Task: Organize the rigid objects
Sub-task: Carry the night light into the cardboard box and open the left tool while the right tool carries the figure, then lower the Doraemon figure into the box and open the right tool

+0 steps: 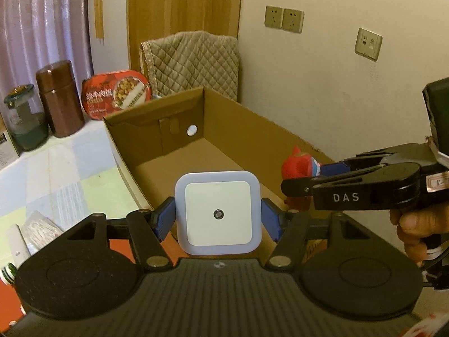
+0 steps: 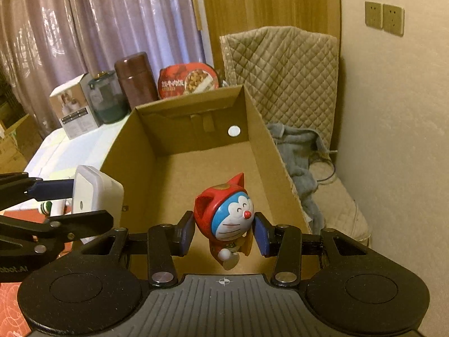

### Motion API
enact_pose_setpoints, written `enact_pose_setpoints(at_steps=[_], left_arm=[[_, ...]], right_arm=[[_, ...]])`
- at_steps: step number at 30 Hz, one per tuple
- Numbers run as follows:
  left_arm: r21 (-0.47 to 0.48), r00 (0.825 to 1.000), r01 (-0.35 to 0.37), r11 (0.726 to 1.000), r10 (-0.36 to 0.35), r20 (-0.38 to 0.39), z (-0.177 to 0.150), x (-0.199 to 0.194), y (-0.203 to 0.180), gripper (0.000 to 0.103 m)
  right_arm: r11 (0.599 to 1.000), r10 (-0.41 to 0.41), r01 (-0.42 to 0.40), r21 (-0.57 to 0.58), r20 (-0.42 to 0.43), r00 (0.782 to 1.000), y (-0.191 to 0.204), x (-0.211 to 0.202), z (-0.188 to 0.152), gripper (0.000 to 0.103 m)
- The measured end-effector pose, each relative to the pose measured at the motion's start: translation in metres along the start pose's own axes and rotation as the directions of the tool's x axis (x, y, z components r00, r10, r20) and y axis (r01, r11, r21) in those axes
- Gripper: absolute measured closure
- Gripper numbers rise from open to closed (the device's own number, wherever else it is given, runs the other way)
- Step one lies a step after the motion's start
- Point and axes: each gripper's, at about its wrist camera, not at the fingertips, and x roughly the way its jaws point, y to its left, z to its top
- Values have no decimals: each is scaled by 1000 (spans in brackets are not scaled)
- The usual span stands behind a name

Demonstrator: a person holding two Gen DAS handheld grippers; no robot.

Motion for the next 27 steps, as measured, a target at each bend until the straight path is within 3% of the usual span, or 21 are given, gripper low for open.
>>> enact_pose_setpoints(at_steps=[5,17,27], left_arm=[[26,1000,1,1000,0,-16,0,4,-2,39],[-71,993,-85,994,90,73,-10,-47,35,38],[-119,989,-118,986,128,80,-18,-70,52,38]], right_arm=[[1000,-11,11,1,-15,1000,-2,7,-4,61],[1000,-21,21,2,-17,1000,3,6,-10,61],[999,-32,32,2,19,999,16,3,-3,58]])
